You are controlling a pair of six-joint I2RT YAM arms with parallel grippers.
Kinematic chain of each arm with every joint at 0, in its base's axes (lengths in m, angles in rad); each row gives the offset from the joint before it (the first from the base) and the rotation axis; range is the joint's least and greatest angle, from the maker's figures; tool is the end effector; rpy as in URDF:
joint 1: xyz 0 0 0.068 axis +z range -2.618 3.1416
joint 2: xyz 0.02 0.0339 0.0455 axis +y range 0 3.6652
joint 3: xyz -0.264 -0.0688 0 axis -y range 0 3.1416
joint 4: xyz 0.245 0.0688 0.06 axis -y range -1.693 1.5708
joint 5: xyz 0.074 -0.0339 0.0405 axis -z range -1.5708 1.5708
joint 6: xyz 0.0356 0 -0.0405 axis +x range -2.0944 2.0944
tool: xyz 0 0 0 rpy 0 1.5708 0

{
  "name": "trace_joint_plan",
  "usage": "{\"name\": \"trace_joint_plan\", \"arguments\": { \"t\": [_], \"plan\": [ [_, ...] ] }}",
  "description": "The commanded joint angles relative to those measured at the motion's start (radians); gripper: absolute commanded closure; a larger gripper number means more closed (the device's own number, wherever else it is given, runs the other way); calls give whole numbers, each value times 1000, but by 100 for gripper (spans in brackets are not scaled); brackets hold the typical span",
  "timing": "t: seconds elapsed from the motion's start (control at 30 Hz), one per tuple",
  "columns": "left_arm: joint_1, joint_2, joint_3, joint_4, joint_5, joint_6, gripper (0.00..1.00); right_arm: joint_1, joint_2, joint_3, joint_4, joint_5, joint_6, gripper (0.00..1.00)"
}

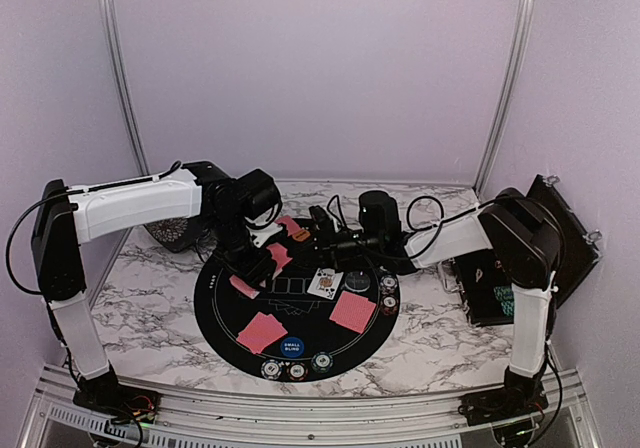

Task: Distribute texas hold em gaming equipment
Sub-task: Pick up the poker card from the face-down deck piles, then flop the poker card in the community card area.

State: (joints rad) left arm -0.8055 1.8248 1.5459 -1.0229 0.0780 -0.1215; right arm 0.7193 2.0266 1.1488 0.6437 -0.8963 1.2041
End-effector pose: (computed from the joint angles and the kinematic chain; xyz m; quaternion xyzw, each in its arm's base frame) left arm 0.2526 -0.2669 0.2537 0.3370 0.9311 -0.0945 0.1026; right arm 0.3070 0.3059 0.1781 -0.0909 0.7511 0.6526 0.0406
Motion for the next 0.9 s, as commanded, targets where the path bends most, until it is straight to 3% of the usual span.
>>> {"name": "trace_joint_plan", "arguments": {
  "t": [0.0, 0.53, 0.7, 0.87],
  "plan": [
    [12, -38, -17, -22, -14, -9, 43, -28, -62, -12, 40, -13, 7, 100],
    [30, -74, -68, -9, -15, -30, 43, -103, -136, -94, 14, -13, -40, 100],
    [39, -89, -83, -6, -15, -33, 43, -139, -172, -91, -162, 38, -228, 100],
    [48, -102, -100, -3, -15, -35, 43, -146, -223, -10, -450, 212, -577, 100]
  ]
}}
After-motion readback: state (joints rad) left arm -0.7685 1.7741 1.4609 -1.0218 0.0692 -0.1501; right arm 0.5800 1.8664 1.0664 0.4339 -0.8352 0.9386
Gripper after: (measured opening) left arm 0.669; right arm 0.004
